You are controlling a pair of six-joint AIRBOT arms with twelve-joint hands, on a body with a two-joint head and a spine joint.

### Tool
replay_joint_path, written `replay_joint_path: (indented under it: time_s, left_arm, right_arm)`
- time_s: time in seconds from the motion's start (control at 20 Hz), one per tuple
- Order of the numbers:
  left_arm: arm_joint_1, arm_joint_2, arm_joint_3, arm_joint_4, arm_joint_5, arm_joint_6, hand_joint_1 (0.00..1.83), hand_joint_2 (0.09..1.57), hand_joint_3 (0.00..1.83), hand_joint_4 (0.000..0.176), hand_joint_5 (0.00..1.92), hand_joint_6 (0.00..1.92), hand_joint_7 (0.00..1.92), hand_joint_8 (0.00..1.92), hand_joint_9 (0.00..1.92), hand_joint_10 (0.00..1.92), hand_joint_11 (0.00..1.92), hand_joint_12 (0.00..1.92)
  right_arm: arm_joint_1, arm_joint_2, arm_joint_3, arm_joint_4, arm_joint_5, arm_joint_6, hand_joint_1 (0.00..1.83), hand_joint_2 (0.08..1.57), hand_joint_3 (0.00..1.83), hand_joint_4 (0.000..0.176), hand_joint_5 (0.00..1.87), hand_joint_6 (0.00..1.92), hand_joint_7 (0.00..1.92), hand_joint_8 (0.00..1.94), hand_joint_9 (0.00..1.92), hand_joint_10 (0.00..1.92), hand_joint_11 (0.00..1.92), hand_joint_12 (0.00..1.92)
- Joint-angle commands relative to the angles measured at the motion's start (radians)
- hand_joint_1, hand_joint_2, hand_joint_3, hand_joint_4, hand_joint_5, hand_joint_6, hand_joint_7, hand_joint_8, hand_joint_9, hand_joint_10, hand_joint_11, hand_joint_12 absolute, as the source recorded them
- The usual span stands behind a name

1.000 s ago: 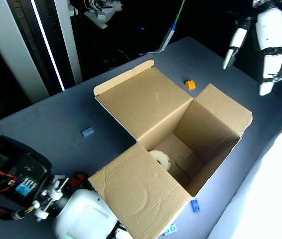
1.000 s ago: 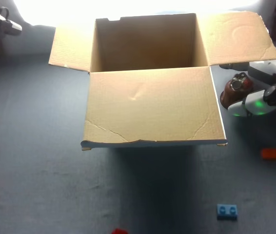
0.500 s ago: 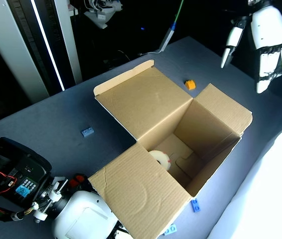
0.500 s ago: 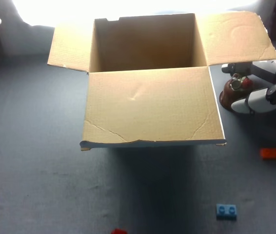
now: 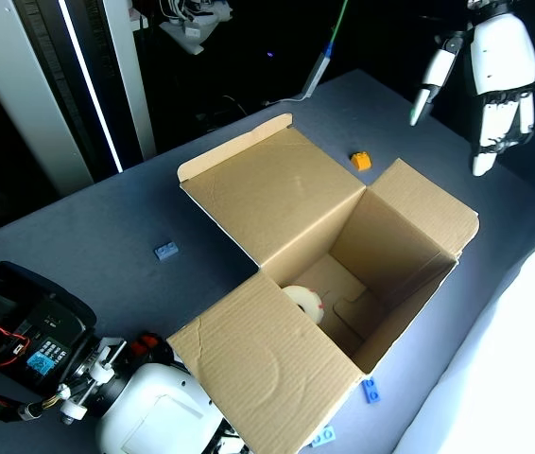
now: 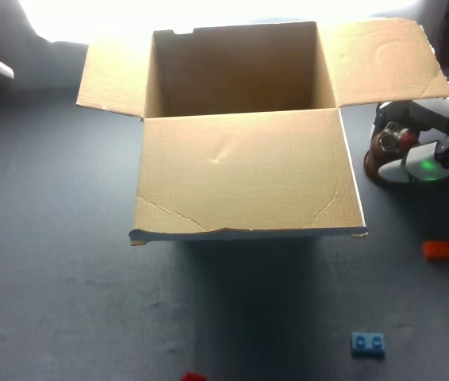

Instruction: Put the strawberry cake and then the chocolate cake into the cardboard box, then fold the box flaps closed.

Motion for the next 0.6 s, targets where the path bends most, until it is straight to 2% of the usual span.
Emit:
replay_joint_path:
  time_s: [0.0, 0.05, 0.2, 0.3, 0.45, 0.55]
  left_arm:
    - [-0.011, 0.014, -0.001, -0.004, 0.082, -0.007, 0.60, 1.08, 0.00, 0.037, 0.21, 0.00, 0.35, 0.00, 0.50, 0.00, 0.06, 1.23]
    - [-0.011, 0.015, -0.004, -0.004, 0.082, -0.014, 0.61, 1.07, 0.00, 0.039, 0.21, 0.01, 0.35, 0.00, 0.49, 0.00, 0.06, 1.23]
    - [-0.006, 0.018, -0.009, -0.013, 0.082, -0.087, 0.61, 1.07, 0.00, 0.037, 0.21, 0.00, 0.34, 0.00, 0.49, 0.00, 0.07, 1.22]
    - [-0.001, 0.023, -0.011, -0.068, 0.087, -0.086, 0.61, 1.07, 0.00, 0.040, 0.21, 0.00, 0.34, 0.00, 0.49, 0.00, 0.06, 1.22]
    - [-0.002, 0.026, -0.017, -0.093, 0.091, -0.065, 0.61, 1.08, 0.00, 0.040, 0.19, 0.00, 0.34, 0.00, 0.49, 0.00, 0.05, 1.22]
    - [-0.015, 0.028, -0.025, -0.094, 0.051, -0.028, 0.60, 1.07, 0.00, 0.043, 0.18, 0.00, 0.35, 0.00, 0.50, 0.00, 0.05, 1.21]
  right_arm:
    - [0.008, 0.028, -0.002, -0.007, 0.104, 0.007, 1.17, 1.21, 0.00, 0.011, 0.81, 1.21, 0.79, 1.35, 0.52, 1.35, 0.17, 1.73]
    - [0.010, 0.043, -0.015, -0.007, 0.102, 0.006, 1.17, 1.22, 0.00, 0.000, 0.78, 1.23, 0.80, 1.38, 0.52, 1.35, 0.19, 1.73]
    - [0.029, 0.099, -0.064, -0.027, 0.080, -0.001, 1.16, 1.24, 0.00, 0.000, 0.78, 1.23, 0.72, 1.48, 0.47, 1.42, 0.22, 1.71]
    - [0.040, 0.147, -0.098, -0.033, 0.063, -0.008, 1.16, 1.24, 0.00, 0.000, 0.78, 1.23, 0.71, 1.50, 0.44, 1.45, 0.21, 1.73]
    - [0.054, 0.230, -0.159, -0.033, 0.045, -0.013, 1.15, 1.25, 0.00, 0.000, 0.76, 1.28, 0.69, 1.51, 0.41, 1.46, 0.17, 1.75]
    - [0.068, 0.291, -0.202, -0.034, 0.034, -0.022, 1.15, 1.24, 0.00, 0.000, 0.77, 1.24, 0.72, 1.49, 0.41, 1.47, 0.14, 1.78]
